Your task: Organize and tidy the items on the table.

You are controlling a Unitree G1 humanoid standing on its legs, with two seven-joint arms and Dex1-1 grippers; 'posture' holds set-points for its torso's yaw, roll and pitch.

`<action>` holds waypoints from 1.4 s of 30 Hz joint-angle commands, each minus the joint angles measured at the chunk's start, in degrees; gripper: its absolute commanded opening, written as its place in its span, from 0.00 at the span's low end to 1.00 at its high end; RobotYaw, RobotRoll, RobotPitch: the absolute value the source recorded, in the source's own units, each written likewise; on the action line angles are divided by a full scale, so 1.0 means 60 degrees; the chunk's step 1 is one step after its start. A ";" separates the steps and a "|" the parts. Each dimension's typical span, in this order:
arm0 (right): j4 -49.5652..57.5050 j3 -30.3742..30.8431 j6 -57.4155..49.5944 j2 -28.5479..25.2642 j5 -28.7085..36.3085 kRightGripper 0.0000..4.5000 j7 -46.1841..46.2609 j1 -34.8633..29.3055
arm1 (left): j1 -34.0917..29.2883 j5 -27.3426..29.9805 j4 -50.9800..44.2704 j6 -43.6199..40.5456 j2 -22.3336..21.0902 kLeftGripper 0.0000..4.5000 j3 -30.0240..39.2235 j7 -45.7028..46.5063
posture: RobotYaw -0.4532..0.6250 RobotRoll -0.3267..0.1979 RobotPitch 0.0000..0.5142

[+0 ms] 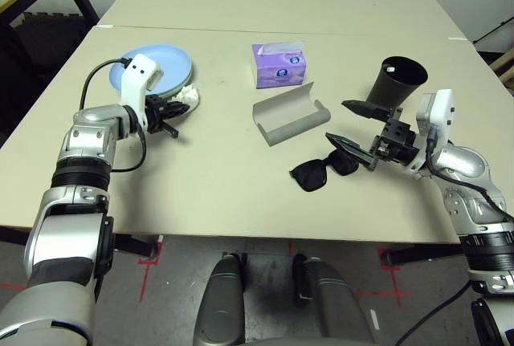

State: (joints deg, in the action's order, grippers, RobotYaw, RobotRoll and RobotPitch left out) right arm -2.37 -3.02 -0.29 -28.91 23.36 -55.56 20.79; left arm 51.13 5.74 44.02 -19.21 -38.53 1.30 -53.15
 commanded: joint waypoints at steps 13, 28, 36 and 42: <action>0.0033 -0.0028 -0.0002 0.0067 0.0045 1.00 -0.0032 -0.0015 | 0.0876 0.0708 -0.0581 -0.0928 -0.0182 0.00 0.0534 -0.0145 | 0.55 0.62 0.35; 0.0173 -0.0271 -0.0466 0.0281 0.0016 1.00 0.1082 0.0068 | 0.2974 -0.0097 0.3681 0.2034 0.0053 0.00 0.0966 0.2824 | 0.54 0.62 0.35; 0.0409 -0.0188 -0.0857 0.0372 -0.0054 1.00 0.1718 0.0083 | 0.3063 -0.0194 0.4074 0.2181 0.0115 0.00 0.0994 0.3115 | 0.54 0.62 0.36; 0.0593 -0.0132 -0.0910 0.0385 -0.0029 1.00 0.1718 0.0031 | 0.3123 -0.0191 0.4300 0.2040 0.0137 0.00 0.1089 0.3439 | 0.54 0.62 0.36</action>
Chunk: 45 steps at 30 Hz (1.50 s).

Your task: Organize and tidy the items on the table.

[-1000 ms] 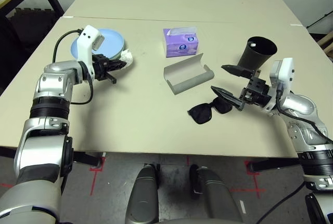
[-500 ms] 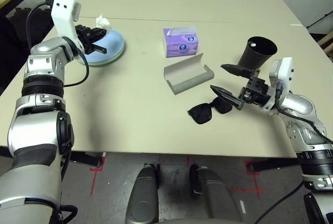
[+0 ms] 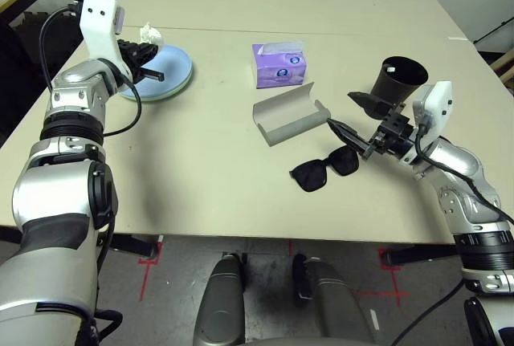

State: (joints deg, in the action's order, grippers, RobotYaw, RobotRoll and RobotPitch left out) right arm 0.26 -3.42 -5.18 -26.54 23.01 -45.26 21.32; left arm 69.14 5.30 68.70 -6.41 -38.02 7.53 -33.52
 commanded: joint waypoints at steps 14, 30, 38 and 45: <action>0.0259 -0.0090 -0.0259 -0.0058 0.0226 1.00 -0.0175 -0.0137 | 0.0180 -0.0397 0.0134 -0.0046 0.0122 0.89 0.0021 0.0242 | 0.54 0.62 0.35; 0.0087 -0.0128 -0.0035 -0.0054 0.0137 1.00 -0.0303 -0.0139 | -0.0888 0.0190 -0.0867 0.0839 0.0025 0.99 0.0033 -0.3802 | 0.53 0.62 0.34; 0.0157 -0.0153 0.0028 -0.0138 0.0128 1.00 -0.0398 -0.0251 | -0.2195 0.0659 -0.2508 0.1290 -0.0111 0.99 -0.0287 -0.7126 | 0.53 0.62 0.35; 0.0231 -0.0353 -0.0073 -0.0469 0.0283 1.00 -0.0613 -0.0345 | -0.2524 0.1471 -0.3421 0.0787 0.0155 0.99 -0.0193 -0.8427 | 0.52 0.62 0.42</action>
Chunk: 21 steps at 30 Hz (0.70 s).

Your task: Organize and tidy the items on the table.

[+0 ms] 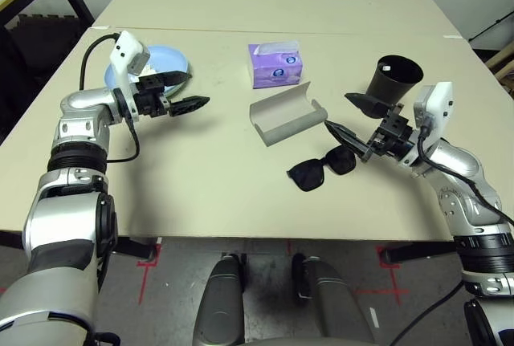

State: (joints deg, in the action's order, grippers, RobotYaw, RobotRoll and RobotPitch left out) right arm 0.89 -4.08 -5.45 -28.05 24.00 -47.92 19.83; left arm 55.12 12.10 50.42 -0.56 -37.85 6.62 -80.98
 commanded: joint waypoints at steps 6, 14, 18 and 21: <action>0.0007 -0.0352 -0.0110 -0.0505 0.0166 1.00 -0.0469 0.0102 | -0.0467 0.0612 -0.0845 -0.0138 0.0347 0.99 -0.0195 -0.1133 | 0.52 0.62 0.45; 0.0237 -0.0336 -0.0394 -0.0656 0.0216 1.00 -0.0509 0.0168 | -0.1222 0.0604 -0.1262 0.0623 0.0651 0.99 -0.0471 -0.1550 | 0.51 0.62 0.49; 0.0425 -0.0319 -0.0587 -0.0659 0.0234 1.00 -0.0505 0.0213 | -0.1420 0.0531 -0.1368 0.1309 0.0723 0.99 -0.0625 -0.1632 | 0.51 0.62 0.48; 0.0414 -0.0314 -0.0656 -0.0718 0.0209 1.00 -0.0583 0.0325 | -0.1547 0.0549 -0.1528 0.1669 0.0745 0.99 -0.0770 -0.1755 | 0.51 0.62 0.47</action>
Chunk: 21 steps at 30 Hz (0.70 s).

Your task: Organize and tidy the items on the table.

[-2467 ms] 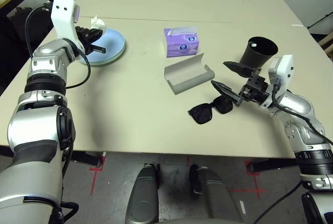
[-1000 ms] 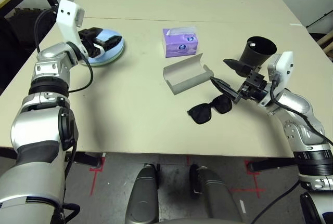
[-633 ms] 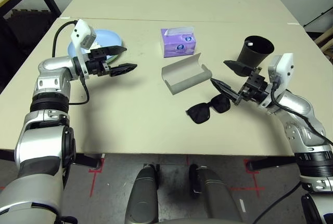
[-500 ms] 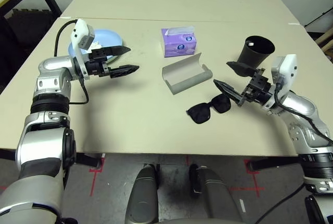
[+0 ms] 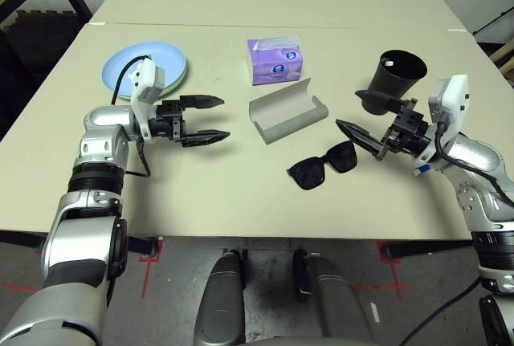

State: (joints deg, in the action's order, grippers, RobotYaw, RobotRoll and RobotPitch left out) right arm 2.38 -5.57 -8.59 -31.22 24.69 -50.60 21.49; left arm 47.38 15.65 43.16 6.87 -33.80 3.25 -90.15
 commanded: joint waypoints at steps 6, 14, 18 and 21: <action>-0.0009 0.0142 -0.0333 -0.0546 -0.0179 1.00 -0.0347 0.0336 | -0.0406 -0.0030 -0.0364 0.0761 0.0125 0.99 -0.0352 -0.0298 | 0.51 0.62 0.47; 0.0988 0.1027 -0.1866 -0.1367 -0.0679 1.00 -0.0504 0.0914 | -0.0560 0.0012 -0.0415 0.1122 0.0340 0.99 -0.0450 -0.0200 | 0.51 0.62 0.47; 0.1511 0.1613 -0.2325 -0.2042 -0.1338 1.00 -0.0619 0.1070 | -0.0634 0.0057 -0.0526 0.1167 0.0412 0.99 -0.0488 -0.0260 | 0.51 0.62 0.46; 0.1875 0.2099 -0.2551 -0.2570 -0.1706 1.00 -0.1000 0.1279 | -0.0665 0.0082 -0.0594 0.1171 0.0445 0.99 -0.0537 -0.0357 | 0.51 0.62 0.46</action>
State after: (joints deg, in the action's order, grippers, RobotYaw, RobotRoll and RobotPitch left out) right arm 11.63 5.18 -22.86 -45.08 15.77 -54.78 28.55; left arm 44.32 15.79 41.08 12.98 -31.53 1.01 -91.22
